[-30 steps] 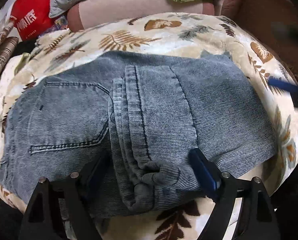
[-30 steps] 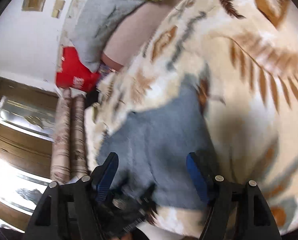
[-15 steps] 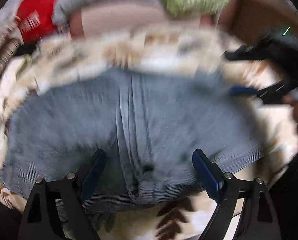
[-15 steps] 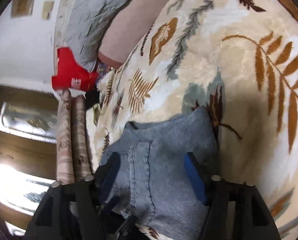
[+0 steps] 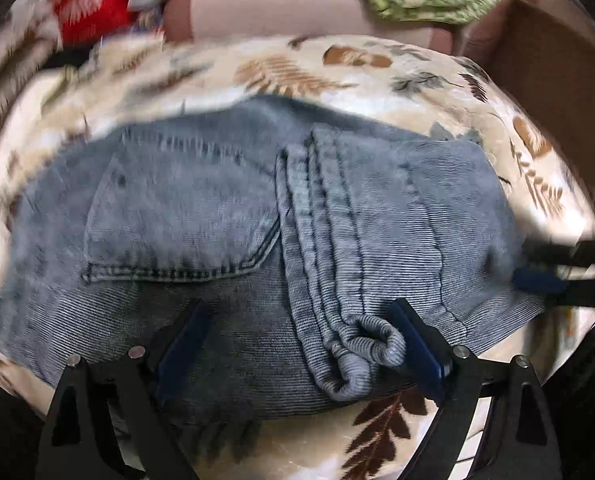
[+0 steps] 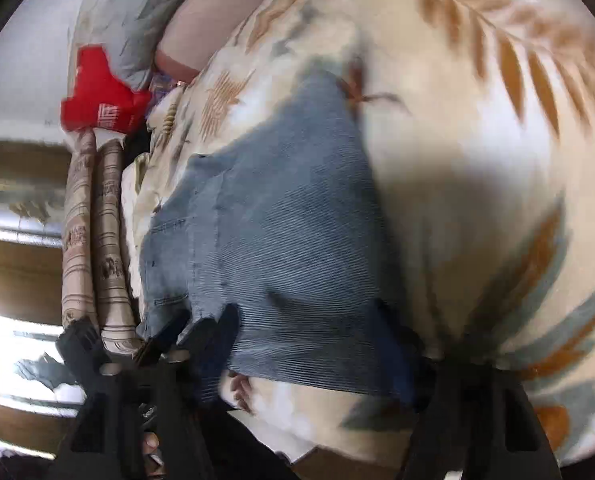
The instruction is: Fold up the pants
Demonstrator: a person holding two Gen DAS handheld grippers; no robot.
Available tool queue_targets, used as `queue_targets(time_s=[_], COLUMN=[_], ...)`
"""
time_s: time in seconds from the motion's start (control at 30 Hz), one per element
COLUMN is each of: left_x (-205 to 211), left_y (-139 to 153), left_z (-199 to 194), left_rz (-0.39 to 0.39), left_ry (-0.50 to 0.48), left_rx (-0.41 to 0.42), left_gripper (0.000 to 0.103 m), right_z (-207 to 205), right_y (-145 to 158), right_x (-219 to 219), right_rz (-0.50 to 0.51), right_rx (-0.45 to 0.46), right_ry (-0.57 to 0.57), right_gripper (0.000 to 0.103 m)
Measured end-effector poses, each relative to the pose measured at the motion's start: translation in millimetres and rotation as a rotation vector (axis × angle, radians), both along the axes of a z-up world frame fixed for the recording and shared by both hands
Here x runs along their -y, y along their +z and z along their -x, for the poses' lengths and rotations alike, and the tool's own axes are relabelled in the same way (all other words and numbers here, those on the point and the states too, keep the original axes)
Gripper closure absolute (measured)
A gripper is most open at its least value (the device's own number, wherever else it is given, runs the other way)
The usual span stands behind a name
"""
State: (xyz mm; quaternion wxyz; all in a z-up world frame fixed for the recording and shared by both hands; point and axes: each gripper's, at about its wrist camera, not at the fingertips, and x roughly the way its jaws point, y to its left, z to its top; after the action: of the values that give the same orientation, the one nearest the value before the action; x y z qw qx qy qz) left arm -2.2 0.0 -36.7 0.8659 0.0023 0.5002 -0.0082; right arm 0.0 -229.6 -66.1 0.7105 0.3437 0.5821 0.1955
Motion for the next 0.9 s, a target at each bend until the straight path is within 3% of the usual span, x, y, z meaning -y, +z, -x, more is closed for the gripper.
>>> queue_targets(time_s=[0.07, 0.13, 0.23, 0.3, 0.33, 0.37, 0.43, 0.5, 0.57, 0.67, 0.73, 0.8, 0.83, 0.9], left_x=[1, -2, -5, 4, 6, 9, 10, 13, 20, 25, 22, 22, 22, 20], left_y=[15, 26, 30, 18, 9, -4, -3, 10, 17, -4, -12, -13, -14, -16], left_z=[5, 8, 5, 1, -5, -9, -6, -4, -2, -11, -12, -11, -11, -10], left_rz=[0.038, 0.07, 0.106, 0.078, 0.043, -0.008, -0.023, -0.001, -0.019, -0.07, -0.054, -0.061, -0.059, -0.049], left_ry=[-0.006, 0.005, 0.022, 0.005, -0.01, -0.022, -0.014, -0.014, -0.046, -0.066, -0.059, -0.065, -0.069, -0.076], left_rx=[0.044, 0.085, 0.093, 0.041, -0.003, -0.051, -0.024, 0.014, 0.066, -0.011, 0.008, 0.012, 0.012, 0.019], left_gripper=[0.012, 0.012, 0.012, 0.012, 0.012, 0.012, 0.012, 0.012, 0.012, 0.012, 0.009, 0.009, 0.009, 0.008], right_z=[3, 8, 19, 23, 24, 27, 25, 21, 5, -37, -64, -92, -101, -111], right_y=[18, 39, 47, 16, -1, -1, 11, 38, 56, 63, 52, 33, 18, -14], right_x=[6, 6, -3, -3, -2, 5, 8, 9, 4, 5, -1, -2, 8, 17], right_rz=[-0.027, -0.018, -0.128, -0.039, -0.054, -0.097, -0.089, -0.009, -0.019, -0.069, -0.141, -0.12, -0.089, -0.143], right_rx=[0.007, 0.073, 0.11, 0.03, -0.007, 0.012, -0.004, 0.061, 0.098, 0.108, 0.087, 0.09, 0.053, -0.02], right_ry=[-0.038, -0.04, 0.004, 0.021, 0.008, -0.036, -0.024, -0.015, 0.013, -0.007, -0.025, -0.045, -0.084, -0.12], right_gripper=[0.034, 0.034, 0.029, 0.028, 0.031, 0.031, 0.031, 0.031, 0.031, 0.031, 0.031, 0.03, 0.03, 0.031])
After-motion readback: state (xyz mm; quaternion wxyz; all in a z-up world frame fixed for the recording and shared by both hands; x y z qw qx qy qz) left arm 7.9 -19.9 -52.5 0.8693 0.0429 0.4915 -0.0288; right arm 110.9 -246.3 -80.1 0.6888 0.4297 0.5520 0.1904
